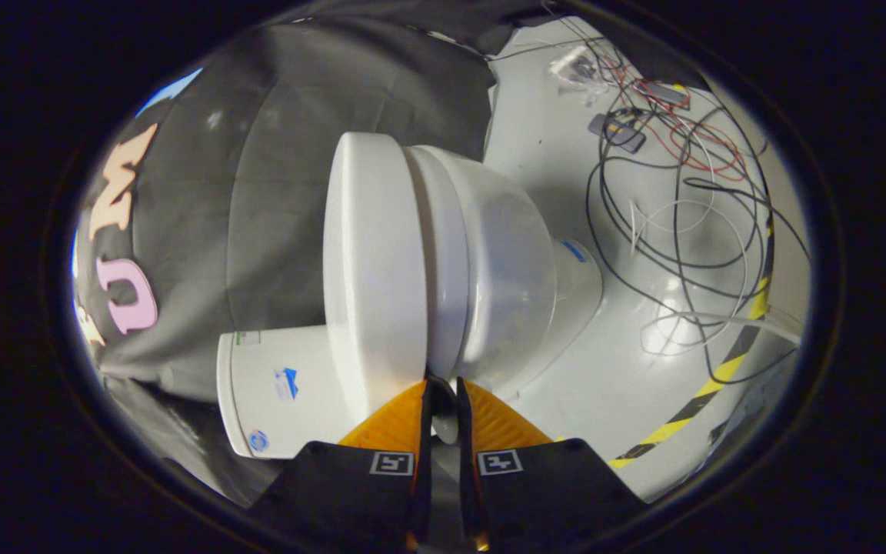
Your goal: Open the toilet lid.
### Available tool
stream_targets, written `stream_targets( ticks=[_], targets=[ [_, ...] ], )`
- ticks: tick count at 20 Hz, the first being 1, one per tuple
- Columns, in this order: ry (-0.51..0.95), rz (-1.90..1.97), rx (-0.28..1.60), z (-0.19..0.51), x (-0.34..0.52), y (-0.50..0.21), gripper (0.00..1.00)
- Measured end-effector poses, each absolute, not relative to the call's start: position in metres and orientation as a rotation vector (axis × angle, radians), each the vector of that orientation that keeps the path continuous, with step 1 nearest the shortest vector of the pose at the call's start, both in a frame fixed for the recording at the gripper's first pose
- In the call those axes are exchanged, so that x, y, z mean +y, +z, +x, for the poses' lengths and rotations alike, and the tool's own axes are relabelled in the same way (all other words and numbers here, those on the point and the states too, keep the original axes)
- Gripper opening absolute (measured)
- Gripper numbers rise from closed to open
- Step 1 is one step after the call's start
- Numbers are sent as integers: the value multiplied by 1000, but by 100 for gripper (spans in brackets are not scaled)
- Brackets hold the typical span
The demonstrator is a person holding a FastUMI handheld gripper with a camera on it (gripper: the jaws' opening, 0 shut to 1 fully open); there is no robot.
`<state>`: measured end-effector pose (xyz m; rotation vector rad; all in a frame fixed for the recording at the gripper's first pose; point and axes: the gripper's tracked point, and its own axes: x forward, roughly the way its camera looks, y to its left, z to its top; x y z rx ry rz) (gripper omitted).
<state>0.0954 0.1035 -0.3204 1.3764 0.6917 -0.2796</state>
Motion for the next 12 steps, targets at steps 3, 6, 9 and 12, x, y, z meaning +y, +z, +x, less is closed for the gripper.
stream_targets(
  ticks=[3, 6, 9, 12],
  targets=[
    [-299, 1370, 683, 96, 105, -326, 1],
    [-312, 1411, 674, 98, 109, -319, 1],
    [-334, 1305, 674, 98, 107, -313, 1],
    [-351, 1333, 616, 101, 111, -291, 1]
  ],
)
